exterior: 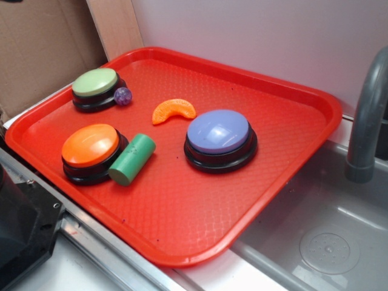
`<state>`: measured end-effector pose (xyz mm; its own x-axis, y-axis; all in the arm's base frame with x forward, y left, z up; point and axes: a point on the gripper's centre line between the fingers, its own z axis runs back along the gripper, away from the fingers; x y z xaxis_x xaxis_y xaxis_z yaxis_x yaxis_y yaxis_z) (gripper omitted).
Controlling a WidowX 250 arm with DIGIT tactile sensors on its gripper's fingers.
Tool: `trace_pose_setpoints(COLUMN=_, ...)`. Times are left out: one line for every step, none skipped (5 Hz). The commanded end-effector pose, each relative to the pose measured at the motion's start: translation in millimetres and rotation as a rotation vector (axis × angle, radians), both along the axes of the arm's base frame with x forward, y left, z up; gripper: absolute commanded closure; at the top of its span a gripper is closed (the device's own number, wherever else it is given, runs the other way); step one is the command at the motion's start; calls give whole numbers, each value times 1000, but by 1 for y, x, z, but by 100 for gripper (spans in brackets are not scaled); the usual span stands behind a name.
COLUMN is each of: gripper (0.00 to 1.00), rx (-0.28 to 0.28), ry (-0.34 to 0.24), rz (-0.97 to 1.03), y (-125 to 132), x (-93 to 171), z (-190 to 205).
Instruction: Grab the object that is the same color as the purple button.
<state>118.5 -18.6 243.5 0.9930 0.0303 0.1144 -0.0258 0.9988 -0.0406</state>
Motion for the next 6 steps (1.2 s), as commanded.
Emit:
trace_pose_setpoints(gripper=0, rx=0, ry=0, rz=0, y=0, x=0, z=0)
trace_pose_setpoints(gripper=0, rx=-47, ry=-80, rz=248, y=6, x=22, z=-17)
trace_pose_setpoints(gripper=0, rx=-39, ry=-144, rz=496, y=12, x=47, z=-33)
trace_pose_setpoints(gripper=0, rx=-35, ry=-193, rz=745, y=34, x=71, z=-56)
trace_pose_setpoints(gripper=0, rx=0, ry=-190, rz=993, y=57, x=93, z=-77)
trace_pose_setpoints(gripper=0, rx=29, ry=-201, rz=1182, y=75, x=115, z=-104)
